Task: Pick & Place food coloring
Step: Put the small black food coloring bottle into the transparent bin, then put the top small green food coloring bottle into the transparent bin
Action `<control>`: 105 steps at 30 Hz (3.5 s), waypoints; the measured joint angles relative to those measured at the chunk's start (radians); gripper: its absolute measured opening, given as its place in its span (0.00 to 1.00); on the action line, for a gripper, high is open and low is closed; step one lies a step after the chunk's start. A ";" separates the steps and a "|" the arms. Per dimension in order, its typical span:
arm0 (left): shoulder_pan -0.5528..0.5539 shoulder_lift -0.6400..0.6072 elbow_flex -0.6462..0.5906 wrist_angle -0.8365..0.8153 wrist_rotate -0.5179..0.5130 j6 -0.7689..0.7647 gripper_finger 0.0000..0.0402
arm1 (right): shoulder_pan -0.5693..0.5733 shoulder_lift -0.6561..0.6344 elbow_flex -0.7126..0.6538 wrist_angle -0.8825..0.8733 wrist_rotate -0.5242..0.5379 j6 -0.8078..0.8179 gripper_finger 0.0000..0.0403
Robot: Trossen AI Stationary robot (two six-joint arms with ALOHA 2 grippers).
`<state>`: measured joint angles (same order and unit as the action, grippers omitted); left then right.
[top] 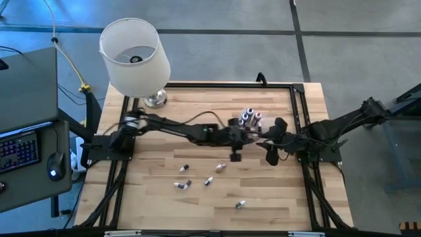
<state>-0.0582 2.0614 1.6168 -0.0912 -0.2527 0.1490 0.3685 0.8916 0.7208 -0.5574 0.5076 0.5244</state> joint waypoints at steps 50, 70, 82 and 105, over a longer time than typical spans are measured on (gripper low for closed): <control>-0.079 -0.379 0.548 -1.180 0.190 -0.118 0.39 | 0.185 0.249 -0.511 1.219 -0.223 -0.196 0.39; -0.262 -1.000 -0.600 -0.428 0.040 -0.286 0.39 | 0.258 0.872 0.036 0.912 -0.524 -0.278 0.39; -0.263 -1.105 -0.901 -0.175 0.066 -0.364 0.39 | 0.283 0.963 0.005 0.917 -0.394 -0.324 0.37; -0.263 -1.102 -0.920 -0.173 0.065 -0.367 0.39 | 0.163 0.692 0.003 0.859 0.304 -0.666 0.21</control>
<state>-0.3210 0.9596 0.6971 -0.2642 -0.1879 -0.2184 0.5311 1.5836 0.7242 0.3017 0.8112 -0.1411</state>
